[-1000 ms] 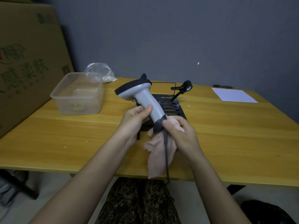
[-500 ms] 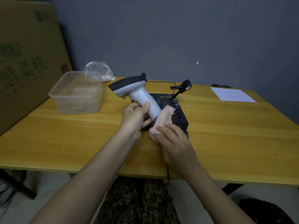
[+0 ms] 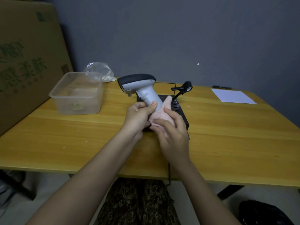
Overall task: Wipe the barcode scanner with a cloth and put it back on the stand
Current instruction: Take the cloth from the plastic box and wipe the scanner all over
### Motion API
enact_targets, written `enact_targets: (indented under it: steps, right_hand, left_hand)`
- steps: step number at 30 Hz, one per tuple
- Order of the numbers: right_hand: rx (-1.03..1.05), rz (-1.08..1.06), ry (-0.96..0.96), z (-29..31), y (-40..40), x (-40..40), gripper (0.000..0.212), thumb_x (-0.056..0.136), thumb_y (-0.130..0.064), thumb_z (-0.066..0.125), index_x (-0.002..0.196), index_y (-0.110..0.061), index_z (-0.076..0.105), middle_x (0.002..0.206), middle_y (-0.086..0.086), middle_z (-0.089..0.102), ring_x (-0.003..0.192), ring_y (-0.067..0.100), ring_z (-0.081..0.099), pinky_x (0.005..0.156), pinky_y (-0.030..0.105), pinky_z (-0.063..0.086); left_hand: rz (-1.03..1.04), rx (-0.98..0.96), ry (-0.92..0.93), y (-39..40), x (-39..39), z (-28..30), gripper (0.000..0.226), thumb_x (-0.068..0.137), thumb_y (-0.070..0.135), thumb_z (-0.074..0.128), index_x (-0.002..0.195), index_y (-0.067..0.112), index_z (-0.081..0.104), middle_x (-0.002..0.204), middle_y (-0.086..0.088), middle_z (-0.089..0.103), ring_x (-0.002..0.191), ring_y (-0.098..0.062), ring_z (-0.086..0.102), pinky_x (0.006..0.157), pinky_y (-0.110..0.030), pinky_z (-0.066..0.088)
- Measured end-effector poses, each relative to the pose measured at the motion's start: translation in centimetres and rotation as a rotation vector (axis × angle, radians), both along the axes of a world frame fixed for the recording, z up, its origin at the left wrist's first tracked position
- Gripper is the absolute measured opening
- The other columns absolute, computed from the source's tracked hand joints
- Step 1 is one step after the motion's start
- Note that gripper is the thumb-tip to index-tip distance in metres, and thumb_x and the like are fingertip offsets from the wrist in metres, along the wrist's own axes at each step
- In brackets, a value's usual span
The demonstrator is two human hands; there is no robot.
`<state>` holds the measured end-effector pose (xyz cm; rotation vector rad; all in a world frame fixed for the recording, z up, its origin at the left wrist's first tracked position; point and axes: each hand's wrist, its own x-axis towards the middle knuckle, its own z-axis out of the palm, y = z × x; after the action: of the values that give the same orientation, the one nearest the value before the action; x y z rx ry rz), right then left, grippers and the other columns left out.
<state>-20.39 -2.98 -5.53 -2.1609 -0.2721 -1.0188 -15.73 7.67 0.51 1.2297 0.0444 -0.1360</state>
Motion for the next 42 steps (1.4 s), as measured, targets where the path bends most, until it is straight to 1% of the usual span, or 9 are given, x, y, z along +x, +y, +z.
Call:
enact_targets:
  steps: [7,11,18,23,29,32,34,37,42]
  right_hand:
    - [0.345,0.025,0.053,1.8,-0.2,0.9,0.011,0.08,-0.006,0.071,0.086,-0.015,0.073,0.094,0.0,0.057,0.089,-0.007,0.053,0.077,0.008,0.041]
    - [0.639,0.005,0.138,3.5,-1.1,1.5,0.013,0.091,-0.009,0.059,0.094,-0.021,0.061,0.098,-0.012,0.061,0.088,-0.011,0.055,0.078,0.013,0.043]
    - [-0.068,0.003,0.144,0.6,0.4,-0.5,0.027,0.094,-0.034,0.047,0.12,-0.03,0.043,0.143,0.003,0.041,0.132,0.015,0.035,0.103,0.025,0.03]
    - [0.13,0.083,0.131,1.6,-0.3,0.3,0.029,0.083,-0.021,0.064,0.099,-0.038,0.047,0.118,0.004,0.055,0.107,0.008,0.05,0.08,0.008,0.038]
    - [0.511,0.193,0.241,3.4,-1.4,1.4,0.024,0.087,-0.01,0.065,0.089,-0.031,0.055,0.09,-0.011,0.059,0.079,-0.006,0.057,0.07,0.015,0.047]
    - [0.595,0.106,0.217,3.7,-1.7,1.3,0.011,0.092,-0.018,0.058,0.093,-0.028,0.055,0.091,-0.009,0.062,0.083,0.003,0.06,0.071,0.022,0.05]
    - [0.503,0.088,0.123,3.6,-1.4,0.3,0.009,0.095,-0.025,0.051,0.1,-0.032,0.053,0.098,-0.011,0.061,0.088,0.002,0.058,0.073,0.014,0.046]
    - [-0.008,0.107,0.129,2.5,-0.5,-0.5,0.017,0.095,-0.024,0.05,0.112,-0.024,0.05,0.115,0.0,0.057,0.099,0.008,0.053,0.07,0.011,0.04]
    - [0.423,0.024,0.301,3.3,-1.0,1.3,0.005,0.093,-0.021,0.055,0.096,-0.021,0.051,0.085,-0.012,0.059,0.075,-0.002,0.057,0.061,0.015,0.044]
  left_hand:
    - [-0.007,-0.053,0.009,0.1,0.1,-0.1,0.011,0.086,0.012,0.064,0.087,0.007,0.055,0.095,-0.015,0.066,0.078,-0.018,0.067,0.057,-0.02,0.058]
    - [-0.003,-0.041,0.012,-0.2,0.1,-0.5,0.011,0.086,0.012,0.064,0.09,0.006,0.056,0.102,-0.016,0.067,0.085,-0.02,0.068,0.063,-0.023,0.06]
    - [-0.001,0.004,0.035,-0.7,-0.2,-0.6,0.008,0.086,0.014,0.065,0.079,0.01,0.063,0.068,-0.005,0.067,0.053,-0.011,0.064,0.043,-0.017,0.048]
    - [0.018,-0.042,0.014,-0.7,-0.3,0.1,0.009,0.087,0.012,0.064,0.083,0.009,0.056,0.073,-0.007,0.066,0.057,-0.014,0.066,0.047,-0.02,0.053]
    - [0.018,-0.062,0.023,-0.1,0.2,-0.5,0.013,0.085,0.011,0.065,0.087,0.006,0.054,0.102,-0.021,0.067,0.084,-0.025,0.07,0.068,-0.029,0.061]
    - [0.02,-0.093,0.011,0.0,0.2,-0.6,0.011,0.087,0.011,0.064,0.086,0.006,0.054,0.103,-0.02,0.066,0.086,-0.024,0.068,0.065,-0.028,0.061]
    - [0.013,-0.099,0.001,0.0,0.1,-0.7,0.01,0.087,0.011,0.063,0.084,0.008,0.054,0.096,-0.016,0.066,0.081,-0.02,0.068,0.063,-0.025,0.06]
    - [-0.001,-0.086,0.017,-0.2,0.0,-0.6,0.01,0.088,0.014,0.063,0.082,0.009,0.056,0.087,-0.011,0.068,0.074,-0.016,0.067,0.057,-0.022,0.059]
    - [-0.003,-0.079,0.03,-0.1,0.0,-0.7,0.011,0.087,0.014,0.064,0.082,0.007,0.058,0.091,-0.015,0.069,0.079,-0.02,0.069,0.064,-0.024,0.06]
